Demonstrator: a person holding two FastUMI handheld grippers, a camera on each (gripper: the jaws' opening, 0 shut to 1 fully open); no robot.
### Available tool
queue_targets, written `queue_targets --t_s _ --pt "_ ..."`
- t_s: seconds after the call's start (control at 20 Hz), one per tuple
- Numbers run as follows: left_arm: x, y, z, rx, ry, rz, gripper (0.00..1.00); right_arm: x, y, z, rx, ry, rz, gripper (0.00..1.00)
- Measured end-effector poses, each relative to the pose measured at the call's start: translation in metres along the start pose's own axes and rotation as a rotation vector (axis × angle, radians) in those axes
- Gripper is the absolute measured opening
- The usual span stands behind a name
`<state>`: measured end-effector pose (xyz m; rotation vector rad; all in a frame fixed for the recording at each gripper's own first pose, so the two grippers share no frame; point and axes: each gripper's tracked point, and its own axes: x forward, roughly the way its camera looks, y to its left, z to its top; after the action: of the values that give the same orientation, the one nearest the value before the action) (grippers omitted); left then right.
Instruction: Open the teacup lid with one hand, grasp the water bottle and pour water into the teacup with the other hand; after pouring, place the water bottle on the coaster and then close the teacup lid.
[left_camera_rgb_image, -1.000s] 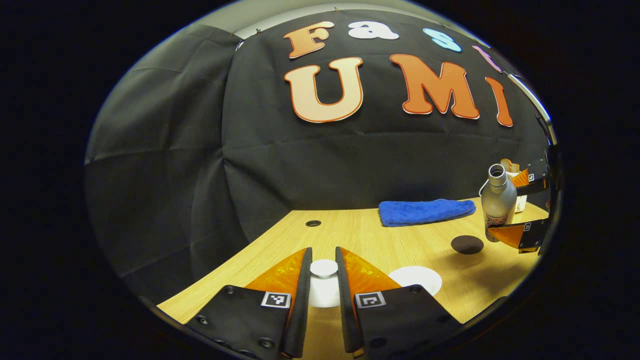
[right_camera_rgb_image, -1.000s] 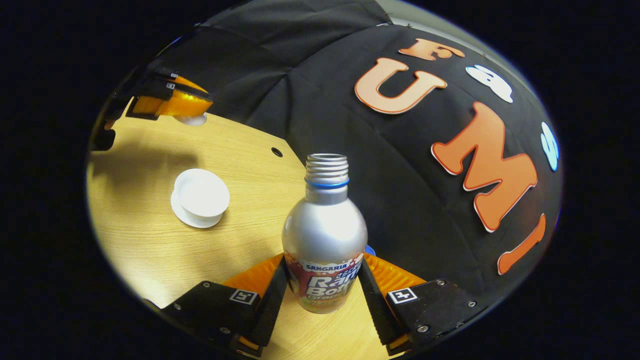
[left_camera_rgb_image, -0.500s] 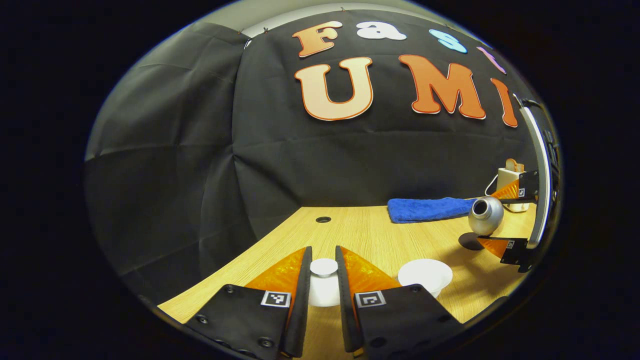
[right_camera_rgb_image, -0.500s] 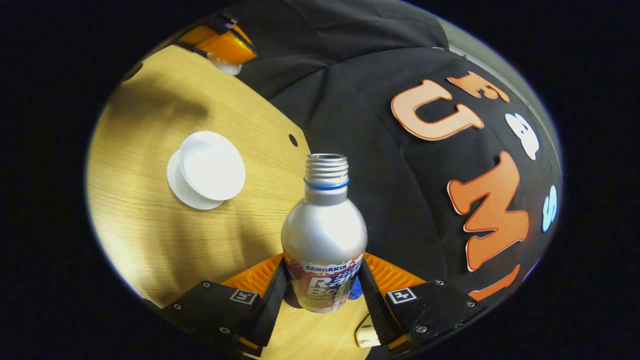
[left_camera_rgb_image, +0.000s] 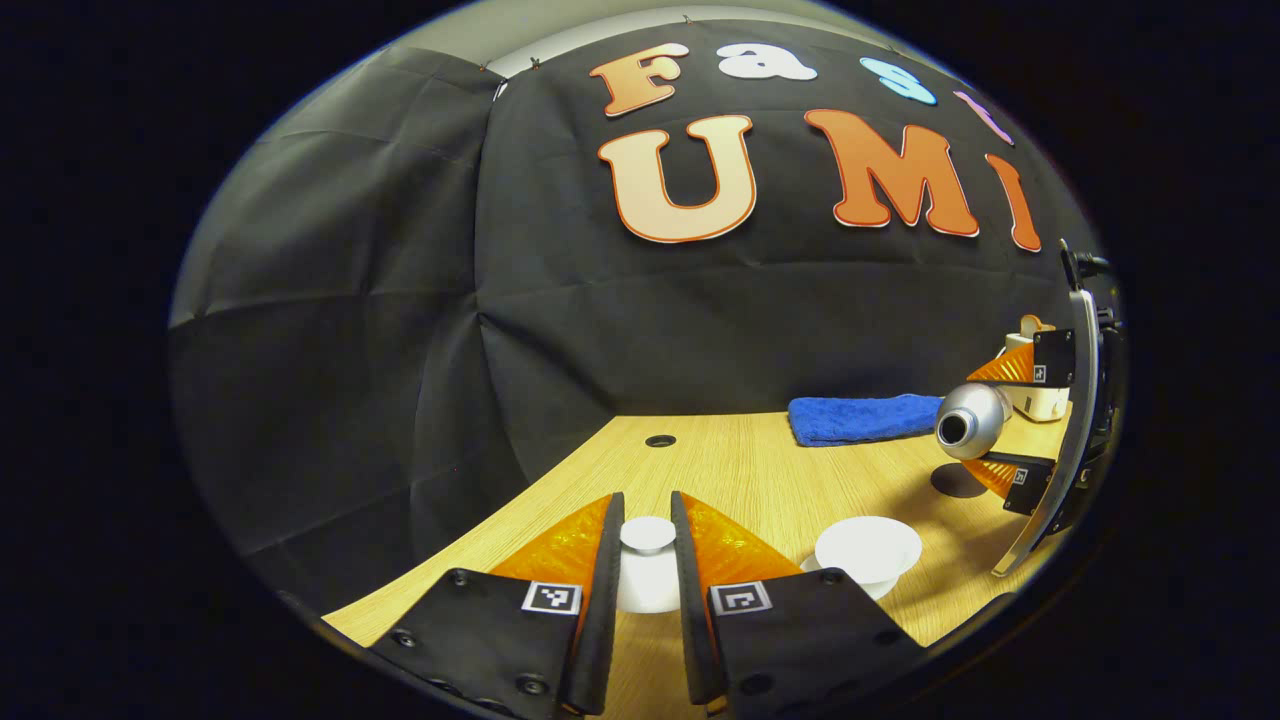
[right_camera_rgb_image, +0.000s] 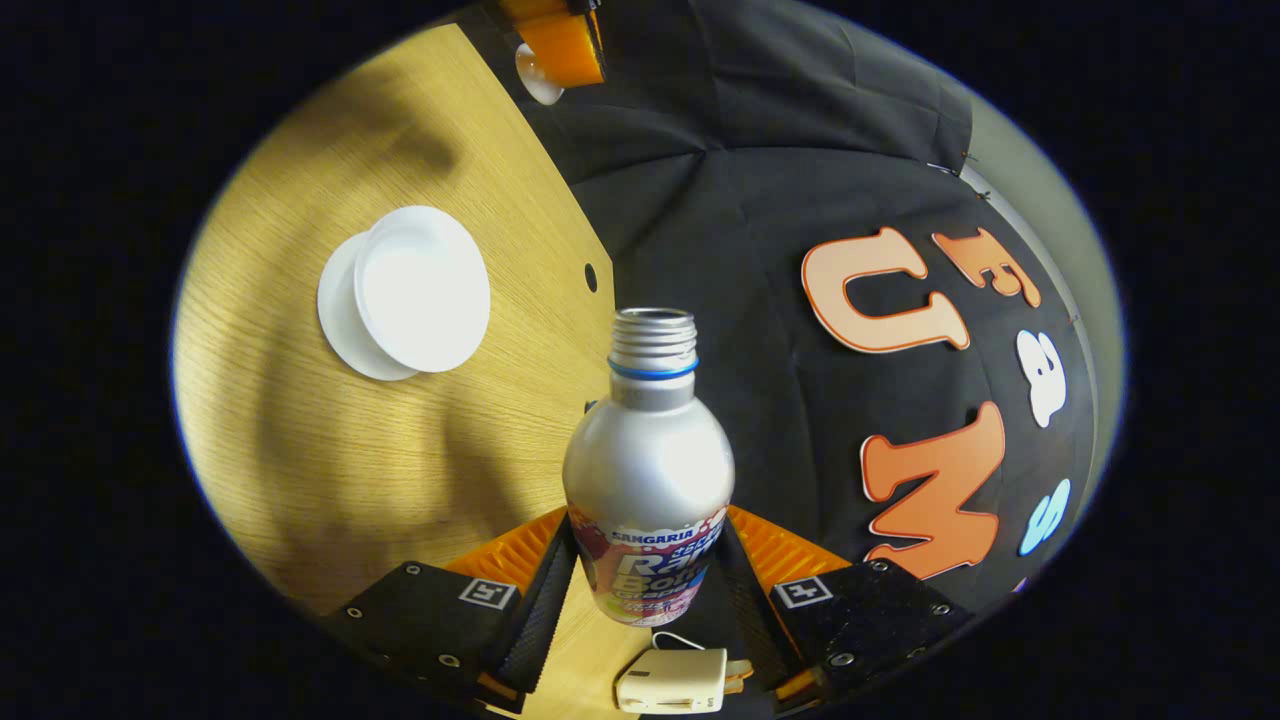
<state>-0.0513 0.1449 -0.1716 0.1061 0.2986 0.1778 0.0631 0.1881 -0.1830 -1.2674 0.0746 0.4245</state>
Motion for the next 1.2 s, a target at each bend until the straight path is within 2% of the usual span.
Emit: queue_targets --t_s 0.75,0.8,0.9,0.95,1.1,1.2 --pt "0.003 0.007 -0.006 0.004 0.004 0.017 0.33 -0.002 -0.018 0.011 -0.230 -0.085 -0.146 0.78" --pt "0.003 0.008 -0.007 0.006 0.003 0.021 0.29 -0.003 -0.018 0.012 -0.249 -0.091 -0.164 0.78" --pt "0.003 0.008 -0.007 0.007 0.002 0.023 0.29 -0.003 -0.019 0.013 -0.284 -0.097 -0.197 0.78" --pt "0.003 0.009 -0.006 0.008 0.001 0.023 0.33 -0.003 -0.019 0.013 -0.297 -0.098 -0.210 0.78" --pt "0.003 0.009 -0.008 0.012 0.001 0.024 0.29 -0.006 -0.025 0.015 -0.338 -0.105 -0.254 0.78" --pt "0.004 0.008 -0.008 0.010 0.001 0.025 0.33 -0.004 -0.028 0.014 -0.358 -0.106 -0.275 0.79"
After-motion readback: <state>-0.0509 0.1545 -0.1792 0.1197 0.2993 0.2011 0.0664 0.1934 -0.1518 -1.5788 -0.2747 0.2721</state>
